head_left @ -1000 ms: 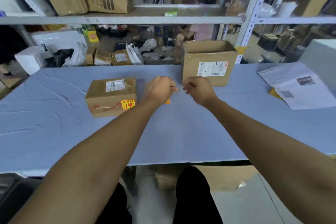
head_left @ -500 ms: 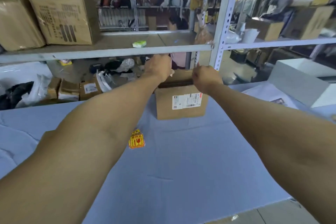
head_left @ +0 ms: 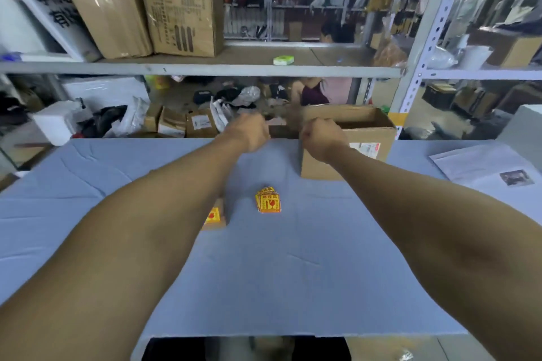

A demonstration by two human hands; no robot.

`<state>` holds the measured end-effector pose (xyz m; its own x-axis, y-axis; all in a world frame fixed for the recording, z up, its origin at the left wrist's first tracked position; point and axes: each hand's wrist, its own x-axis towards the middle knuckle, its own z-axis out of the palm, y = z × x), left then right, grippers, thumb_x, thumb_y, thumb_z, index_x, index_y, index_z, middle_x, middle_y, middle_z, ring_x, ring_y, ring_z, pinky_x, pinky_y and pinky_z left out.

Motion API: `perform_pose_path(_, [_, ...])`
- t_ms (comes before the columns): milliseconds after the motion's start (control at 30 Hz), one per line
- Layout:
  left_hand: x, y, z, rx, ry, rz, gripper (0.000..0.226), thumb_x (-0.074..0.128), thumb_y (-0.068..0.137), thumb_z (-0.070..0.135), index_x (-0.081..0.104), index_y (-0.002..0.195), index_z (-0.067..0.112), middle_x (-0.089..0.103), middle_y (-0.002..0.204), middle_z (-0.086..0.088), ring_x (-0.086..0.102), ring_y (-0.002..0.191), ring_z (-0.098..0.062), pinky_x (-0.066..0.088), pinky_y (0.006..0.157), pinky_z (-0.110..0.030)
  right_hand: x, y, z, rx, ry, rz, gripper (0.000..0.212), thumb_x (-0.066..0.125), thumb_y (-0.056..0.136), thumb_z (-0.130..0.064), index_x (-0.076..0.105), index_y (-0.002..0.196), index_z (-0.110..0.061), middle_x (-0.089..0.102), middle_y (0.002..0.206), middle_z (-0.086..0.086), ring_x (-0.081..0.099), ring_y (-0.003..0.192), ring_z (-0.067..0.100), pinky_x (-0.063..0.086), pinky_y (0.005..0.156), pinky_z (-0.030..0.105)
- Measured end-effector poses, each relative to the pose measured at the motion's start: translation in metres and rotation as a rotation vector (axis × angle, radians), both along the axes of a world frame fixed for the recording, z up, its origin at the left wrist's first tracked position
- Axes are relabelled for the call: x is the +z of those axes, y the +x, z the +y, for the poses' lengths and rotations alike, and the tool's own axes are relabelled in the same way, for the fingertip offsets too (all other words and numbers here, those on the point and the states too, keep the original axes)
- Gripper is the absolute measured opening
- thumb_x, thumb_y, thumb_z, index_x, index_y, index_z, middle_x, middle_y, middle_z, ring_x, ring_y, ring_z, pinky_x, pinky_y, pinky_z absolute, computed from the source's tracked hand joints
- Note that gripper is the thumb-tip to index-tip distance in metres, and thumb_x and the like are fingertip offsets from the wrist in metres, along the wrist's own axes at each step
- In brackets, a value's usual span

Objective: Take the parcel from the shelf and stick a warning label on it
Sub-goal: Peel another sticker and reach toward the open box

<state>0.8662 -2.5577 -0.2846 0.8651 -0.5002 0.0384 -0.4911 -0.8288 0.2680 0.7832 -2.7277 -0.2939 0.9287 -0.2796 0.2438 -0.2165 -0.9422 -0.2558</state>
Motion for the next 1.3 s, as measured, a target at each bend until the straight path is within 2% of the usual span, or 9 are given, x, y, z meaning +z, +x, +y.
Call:
perform_pose_path(100, [-0.024,-0.007,0.087,0.113,0.048,-0.007,0.031,0.049,0.091,0.017,0.075,0.105,0.014,0.07,0.119,-0.014,0.063,0.107,-0.036,0.054,0.091,-0.042,-0.028,0.007,0.058,0.133,0.047,0.081,0.028,0.042,0.091,-0.022,0.067,0.087,-0.009,0.063,0.084,0.014,0.06,0.082,0.034,0.041,0.065,0.031])
perform_pose_path(167, [-0.037,-0.015,0.141,0.174,0.04,0.008,0.035,0.056,0.09,0.028,0.068,0.122,0.021,0.062,0.136,-0.014,0.053,0.126,-0.036,0.043,0.107,-0.041,-0.052,0.007,0.094,0.216,0.164,0.149,0.033,0.048,0.094,-0.033,0.066,0.111,-0.011,0.067,0.105,0.013,0.06,0.104,0.034,0.045,0.079,0.033])
perform_pose_path(267, [-0.06,-0.036,0.207,0.226,-0.005,0.167,0.08,0.068,0.073,0.053,0.042,0.146,0.035,0.04,0.15,-0.017,0.029,0.144,-0.037,0.021,0.118,-0.042,-0.082,-0.004,0.136,0.296,0.399,0.201,0.076,0.06,0.088,-0.053,0.032,0.15,-0.02,0.054,0.142,0.012,0.051,0.126,0.033,0.046,0.097,0.039])
perform_pose_path(367, [-0.094,-0.05,0.244,0.214,-0.15,0.346,0.117,0.077,0.052,0.06,0.021,0.153,0.043,0.032,0.155,-0.012,0.028,0.145,-0.031,0.029,0.119,-0.045,-0.094,-0.016,0.157,0.391,0.46,0.257,0.096,0.073,0.079,-0.05,0.016,0.154,-0.034,0.049,0.146,0.012,0.053,0.125,0.035,0.047,0.097,0.038])
perform_pose_path(500, [-0.12,-0.067,0.238,0.31,-0.701,0.446,0.071,0.079,0.081,0.014,0.048,0.145,0.021,0.056,0.134,0.005,0.053,0.126,-0.018,0.046,0.097,-0.019,-0.098,-0.034,0.171,0.428,0.446,0.238,0.091,0.074,0.085,-0.021,0.017,0.154,-0.035,0.054,0.141,0.015,0.059,0.117,0.036,0.051,0.095,0.039])
perform_pose_path(733, [-0.112,-0.117,0.208,0.173,-0.484,0.211,0.086,0.081,0.077,0.014,0.04,0.15,0.034,0.05,0.149,-0.009,0.049,0.135,-0.032,0.037,0.114,-0.033,-0.097,-0.098,0.138,0.328,0.385,0.118,0.085,0.075,0.082,-0.013,0.03,0.152,-0.029,0.054,0.14,0.013,0.052,0.126,0.03,0.04,0.094,0.026])
perform_pose_path(900, [-0.105,-0.164,0.178,0.109,-0.463,0.203,0.087,0.083,0.076,0.021,0.039,0.15,0.035,0.053,0.146,-0.008,0.052,0.13,-0.03,0.04,0.102,-0.028,-0.091,-0.158,0.107,0.291,0.493,0.07,0.084,0.076,0.081,-0.011,0.034,0.151,-0.03,0.052,0.144,0.012,0.057,0.122,0.03,0.05,0.101,0.042])
perform_pose_path(1100, [-0.129,-0.209,0.151,0.032,-0.478,0.204,0.086,0.081,0.078,0.022,0.038,0.15,0.038,0.053,0.146,-0.007,0.053,0.128,-0.028,0.039,0.099,-0.023,-0.106,-0.214,0.068,0.233,0.548,0.099,0.079,0.07,0.087,-0.008,0.032,0.15,-0.037,0.053,0.144,0.005,0.067,0.099,0.03,0.054,0.077,0.029])
perform_pose_path(1300, [-0.114,-0.214,0.147,0.029,-0.269,0.191,0.089,0.078,0.083,0.018,0.028,0.155,0.032,0.043,0.15,-0.015,0.047,0.133,-0.035,0.036,0.106,-0.029,-0.104,-0.212,0.071,0.225,0.457,0.153,0.078,0.066,0.091,-0.014,0.024,0.154,-0.034,0.043,0.151,0.01,0.059,0.114,0.036,0.054,0.091,0.04])
